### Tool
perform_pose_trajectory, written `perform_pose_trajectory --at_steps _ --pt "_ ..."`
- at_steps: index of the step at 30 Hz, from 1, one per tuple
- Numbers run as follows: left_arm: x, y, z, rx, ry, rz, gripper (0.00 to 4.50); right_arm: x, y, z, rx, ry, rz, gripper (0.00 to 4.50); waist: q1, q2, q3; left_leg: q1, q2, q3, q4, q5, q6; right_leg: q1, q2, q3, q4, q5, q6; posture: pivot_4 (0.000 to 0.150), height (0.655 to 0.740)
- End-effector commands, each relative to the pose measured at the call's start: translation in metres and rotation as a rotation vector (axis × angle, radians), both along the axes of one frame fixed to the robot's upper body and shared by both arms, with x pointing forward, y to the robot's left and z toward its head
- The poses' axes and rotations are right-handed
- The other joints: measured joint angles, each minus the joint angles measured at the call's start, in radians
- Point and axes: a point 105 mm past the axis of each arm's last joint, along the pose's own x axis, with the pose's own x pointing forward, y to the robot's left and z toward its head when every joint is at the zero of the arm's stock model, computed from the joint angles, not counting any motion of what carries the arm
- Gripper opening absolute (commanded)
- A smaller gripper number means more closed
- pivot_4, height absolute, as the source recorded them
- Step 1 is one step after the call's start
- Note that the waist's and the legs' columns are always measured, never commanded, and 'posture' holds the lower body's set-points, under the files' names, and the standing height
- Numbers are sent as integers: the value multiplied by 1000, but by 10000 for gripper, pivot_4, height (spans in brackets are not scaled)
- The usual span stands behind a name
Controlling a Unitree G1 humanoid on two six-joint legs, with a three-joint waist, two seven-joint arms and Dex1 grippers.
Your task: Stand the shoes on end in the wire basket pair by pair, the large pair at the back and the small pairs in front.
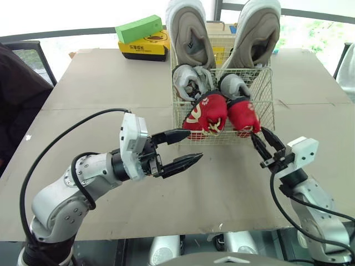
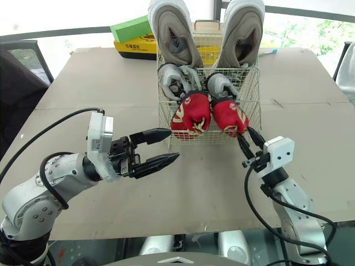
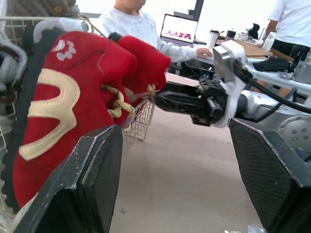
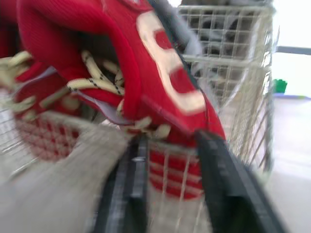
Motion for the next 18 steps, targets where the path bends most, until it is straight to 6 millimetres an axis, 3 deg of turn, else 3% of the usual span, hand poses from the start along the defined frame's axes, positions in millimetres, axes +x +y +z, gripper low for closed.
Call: perform_pose_trajectory --at_steps 1,3,8,12,18 --pt "-2 6 2 -4 -22 24 37687 -15 -11 14 -87 -12 61 32124 1 0 0 0 0 0 0 0 0 0 0 0 0 0 0 1500 7400" --pt "0 13 -5 5 12 69 37687 -25 -23 11 -147 52 108 41962 2 0 0 0 0 0 0 0 0 0 0 0 0 0 0 1500 7400" --pt "-12 38 -36 74 131 125 37687 -43 -61 2 -305 199 195 41962 -3 1 0 0 0 0 -1 0 0 0 0 0 -2 0 0 1500 7400" --pt "-24 58 -67 151 198 209 37687 -44 -97 4 -363 275 184 41962 0 0 0 0 0 1 -2 -1 1 0 0 0 -6 0 0 1500 7400" --pt "-23 66 -74 165 185 229 37687 -42 -108 -1 -382 314 208 41962 8 1 0 -4 1 -2 -2 -2 0 0 -8 -3 -12 0 0 1500 7400"
